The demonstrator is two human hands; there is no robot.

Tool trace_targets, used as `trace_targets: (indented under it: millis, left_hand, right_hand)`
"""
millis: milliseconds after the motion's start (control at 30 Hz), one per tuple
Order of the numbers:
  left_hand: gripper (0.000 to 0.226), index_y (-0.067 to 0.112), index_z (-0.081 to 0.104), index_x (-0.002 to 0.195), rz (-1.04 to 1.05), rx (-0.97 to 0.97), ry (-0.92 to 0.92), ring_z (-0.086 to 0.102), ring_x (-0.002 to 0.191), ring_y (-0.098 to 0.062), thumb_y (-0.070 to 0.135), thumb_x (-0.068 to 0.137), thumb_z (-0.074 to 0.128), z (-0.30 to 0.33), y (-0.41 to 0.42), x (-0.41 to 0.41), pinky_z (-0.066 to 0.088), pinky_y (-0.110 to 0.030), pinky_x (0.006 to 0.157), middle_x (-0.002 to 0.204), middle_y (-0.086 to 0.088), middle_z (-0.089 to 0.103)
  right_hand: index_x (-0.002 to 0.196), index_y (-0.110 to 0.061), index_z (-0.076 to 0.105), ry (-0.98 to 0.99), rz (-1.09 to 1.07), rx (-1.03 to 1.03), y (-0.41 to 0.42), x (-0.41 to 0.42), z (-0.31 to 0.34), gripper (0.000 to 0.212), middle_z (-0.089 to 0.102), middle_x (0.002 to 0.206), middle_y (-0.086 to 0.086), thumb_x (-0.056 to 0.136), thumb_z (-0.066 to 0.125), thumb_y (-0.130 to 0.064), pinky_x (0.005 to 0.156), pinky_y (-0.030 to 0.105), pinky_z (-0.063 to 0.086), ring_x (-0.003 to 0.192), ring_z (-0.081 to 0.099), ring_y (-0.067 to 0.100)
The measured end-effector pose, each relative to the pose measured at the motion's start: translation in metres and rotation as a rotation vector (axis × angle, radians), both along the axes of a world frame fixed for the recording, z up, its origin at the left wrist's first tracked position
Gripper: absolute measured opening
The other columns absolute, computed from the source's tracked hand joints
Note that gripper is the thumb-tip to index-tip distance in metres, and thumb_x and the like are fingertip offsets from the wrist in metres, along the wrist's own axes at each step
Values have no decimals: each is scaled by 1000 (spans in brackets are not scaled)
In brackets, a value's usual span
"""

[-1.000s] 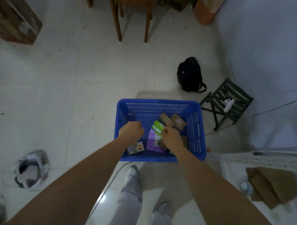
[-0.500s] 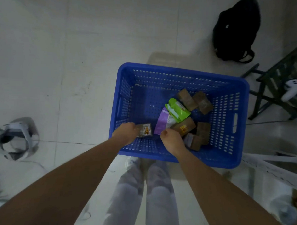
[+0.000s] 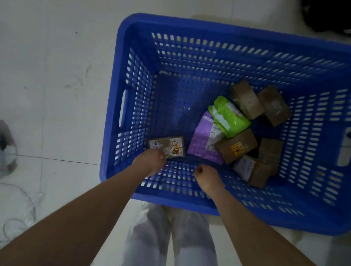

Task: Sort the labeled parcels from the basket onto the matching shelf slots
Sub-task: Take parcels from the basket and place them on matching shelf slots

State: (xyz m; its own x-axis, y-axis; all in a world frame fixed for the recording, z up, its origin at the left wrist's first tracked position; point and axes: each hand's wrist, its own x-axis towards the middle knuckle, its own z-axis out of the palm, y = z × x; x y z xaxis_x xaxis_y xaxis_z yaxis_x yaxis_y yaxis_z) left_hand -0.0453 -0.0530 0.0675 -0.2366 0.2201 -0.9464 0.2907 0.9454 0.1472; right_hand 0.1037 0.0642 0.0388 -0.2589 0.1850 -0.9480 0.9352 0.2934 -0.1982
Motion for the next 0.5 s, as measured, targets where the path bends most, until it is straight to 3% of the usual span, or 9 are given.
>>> trace_targets:
  millis: [100,200,333,400,500]
  left_hand:
    - [35,8,49,127,-7,-34,26,56,106,-30,25,100,34,-28,-7,-2,39,-31,74,123,-16,57]
    - [40,12,44,134,70,2,85,54,112,-28,29,98,42,-54,-15,-4,40,-29,78,132,-11,53]
    - [53,11,35,140,186,11,154,49,121,-30,27,92,50,-89,-23,-10,43,-37,93,140,-12,45]
    - [59,10,34,141,219,4,180,47,124,-32,28,89,53,-105,-25,-13,43,-41,98,141,-12,43]
    - [65,7,29,143,245,-18,213,46,123,-36,31,87,54,-123,-26,-18,43,-46,98,141,-15,38]
  right_hand:
    - [90,-9,57,-26,-26,-3,-1,4,-30,26,57,83,7,98,37,-22,65,30,38,71,51,19]
    - [77,-9,49,-58,-20,9,1,-2,-54,25,57,80,10,97,37,-17,62,29,38,71,52,22]
    - [100,-5,56,-5,73,19,1,-20,-81,25,60,114,17,99,35,-20,80,31,42,102,58,30]
    - [108,-5,57,47,95,37,0,-32,-95,28,60,119,16,99,39,-24,81,31,41,108,57,30]
    - [105,-12,55,104,50,47,-4,-48,-117,22,61,116,12,95,48,-31,77,29,40,106,58,29]
